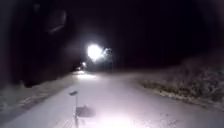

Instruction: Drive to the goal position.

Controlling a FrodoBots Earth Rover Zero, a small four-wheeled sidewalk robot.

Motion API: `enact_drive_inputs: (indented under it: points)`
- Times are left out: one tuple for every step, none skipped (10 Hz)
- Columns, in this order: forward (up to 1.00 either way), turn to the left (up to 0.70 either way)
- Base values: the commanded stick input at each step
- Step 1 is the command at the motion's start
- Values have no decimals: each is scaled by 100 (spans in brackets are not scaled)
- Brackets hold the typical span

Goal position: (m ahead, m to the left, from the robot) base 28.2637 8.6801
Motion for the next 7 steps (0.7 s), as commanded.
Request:
enact_drive_inputs:
  points:
    - [100, 0]
    - [100, 0]
    - [100, 0]
    - [100, 0]
    - [100, 0]
    - [100, 0]
    - [100, 0]
